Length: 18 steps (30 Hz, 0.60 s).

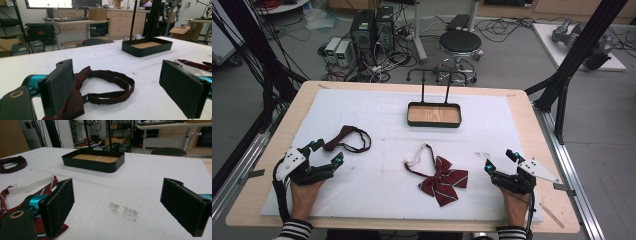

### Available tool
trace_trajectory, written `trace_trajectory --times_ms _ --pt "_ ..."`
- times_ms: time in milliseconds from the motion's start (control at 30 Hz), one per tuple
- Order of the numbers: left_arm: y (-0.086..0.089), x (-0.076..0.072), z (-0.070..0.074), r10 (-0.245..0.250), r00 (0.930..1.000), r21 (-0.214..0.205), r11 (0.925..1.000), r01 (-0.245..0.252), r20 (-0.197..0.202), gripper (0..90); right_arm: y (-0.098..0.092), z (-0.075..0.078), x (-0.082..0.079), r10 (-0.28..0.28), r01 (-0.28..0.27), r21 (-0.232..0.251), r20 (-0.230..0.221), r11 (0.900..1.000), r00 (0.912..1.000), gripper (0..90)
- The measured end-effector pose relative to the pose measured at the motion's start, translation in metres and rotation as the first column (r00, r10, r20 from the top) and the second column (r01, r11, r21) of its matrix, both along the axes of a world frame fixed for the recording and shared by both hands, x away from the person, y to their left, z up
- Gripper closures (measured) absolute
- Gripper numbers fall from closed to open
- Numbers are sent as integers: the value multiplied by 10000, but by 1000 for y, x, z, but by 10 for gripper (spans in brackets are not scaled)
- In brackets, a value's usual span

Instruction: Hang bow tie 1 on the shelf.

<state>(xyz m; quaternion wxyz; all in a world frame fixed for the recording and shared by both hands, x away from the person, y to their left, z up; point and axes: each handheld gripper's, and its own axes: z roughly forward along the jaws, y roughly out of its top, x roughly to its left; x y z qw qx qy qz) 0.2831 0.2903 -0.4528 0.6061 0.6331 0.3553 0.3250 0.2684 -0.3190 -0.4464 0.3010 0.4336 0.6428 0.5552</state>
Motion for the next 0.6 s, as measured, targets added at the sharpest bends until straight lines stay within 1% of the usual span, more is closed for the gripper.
trace_trajectory --times_ms 67,133,200,300,433,533,567,600 --pt "0 0 0 -2 10000 2 10000 2 25 131 3 11 -1 197 -195 -77 169 9998 9997 112" --pt "-1 0 0 16 10000 14 10000 -16 9 131 7 21 -2 426 -419 -326 214 9986 9989 112" --pt "-1 0 0 22 10000 8 10000 -22 14 131 11 32 -2 667 -661 -528 88 9964 9977 112" --pt "-1 0 0 20 10000 15 10000 -20 16 132 19 47 -3 1031 -1041 -972 -161 9898 9945 112" --pt "-1 0 0 12 10000 77 10000 -12 24 132 29 63 -2 1609 -1645 -1339 -369 9773 9863 112" --pt "-2 0 0 43 10000 101 9999 -44 33 132 37 71 0 2006 -2088 -1396 -707 9679 9771 112" --pt "-2 0 0 30 10000 119 9999 -30 36 132 37 71 0 2006 -2088 -1396 -707 9679 9771 112" --pt "-2 0 0 15 10000 126 9999 -16 51 132 43 74 1 2286 -2387 -1283 -880 9626 9695 112"
